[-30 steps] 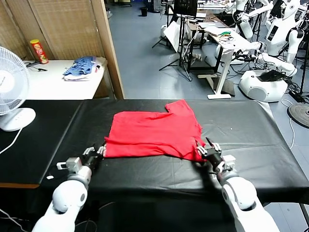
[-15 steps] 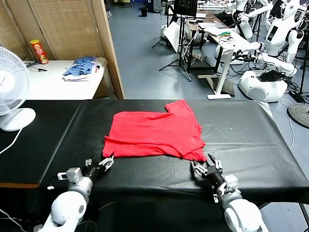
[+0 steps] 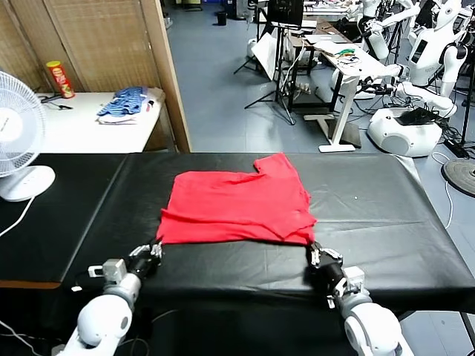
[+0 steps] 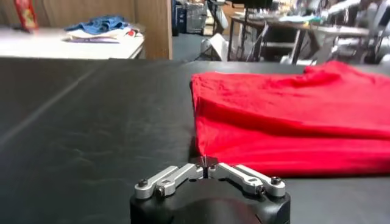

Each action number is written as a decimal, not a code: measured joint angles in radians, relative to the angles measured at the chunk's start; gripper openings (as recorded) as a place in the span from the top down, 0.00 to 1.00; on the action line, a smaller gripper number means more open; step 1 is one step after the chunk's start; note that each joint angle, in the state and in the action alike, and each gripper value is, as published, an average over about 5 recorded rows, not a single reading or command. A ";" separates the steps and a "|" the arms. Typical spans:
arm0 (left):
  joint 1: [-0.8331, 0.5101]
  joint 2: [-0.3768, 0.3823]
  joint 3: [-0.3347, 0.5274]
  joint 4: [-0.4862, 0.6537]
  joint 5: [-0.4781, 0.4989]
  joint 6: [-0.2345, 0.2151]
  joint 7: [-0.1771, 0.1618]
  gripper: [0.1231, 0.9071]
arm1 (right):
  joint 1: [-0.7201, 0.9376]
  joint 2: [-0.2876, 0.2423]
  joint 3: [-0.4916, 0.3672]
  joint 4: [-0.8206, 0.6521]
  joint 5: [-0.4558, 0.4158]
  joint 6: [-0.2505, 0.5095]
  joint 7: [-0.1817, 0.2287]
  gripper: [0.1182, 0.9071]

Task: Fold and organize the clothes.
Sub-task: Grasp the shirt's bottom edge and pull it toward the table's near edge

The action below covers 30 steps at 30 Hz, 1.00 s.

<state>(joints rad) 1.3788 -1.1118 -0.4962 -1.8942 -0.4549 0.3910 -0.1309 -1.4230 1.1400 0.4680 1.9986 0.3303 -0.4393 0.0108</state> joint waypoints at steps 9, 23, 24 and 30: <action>0.118 0.054 -0.019 -0.116 0.002 0.023 -0.013 0.99 | -0.148 -0.004 0.026 0.117 0.006 -0.041 0.031 0.98; 0.358 0.075 -0.089 -0.298 0.014 0.031 -0.020 0.73 | -0.289 -0.012 0.073 0.253 0.016 -0.065 0.027 0.62; 0.370 0.075 -0.094 -0.306 0.015 0.031 -0.025 0.66 | -0.297 -0.015 0.081 0.269 0.024 -0.071 0.029 0.55; 0.416 0.078 -0.129 -0.370 -0.038 0.089 -0.105 0.25 | -0.293 -0.046 0.127 0.339 0.101 -0.084 0.053 0.19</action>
<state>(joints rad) 1.7944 -1.0335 -0.6252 -2.2641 -0.4924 0.4798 -0.2358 -1.7161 1.0943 0.5946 2.3375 0.4315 -0.5231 0.0641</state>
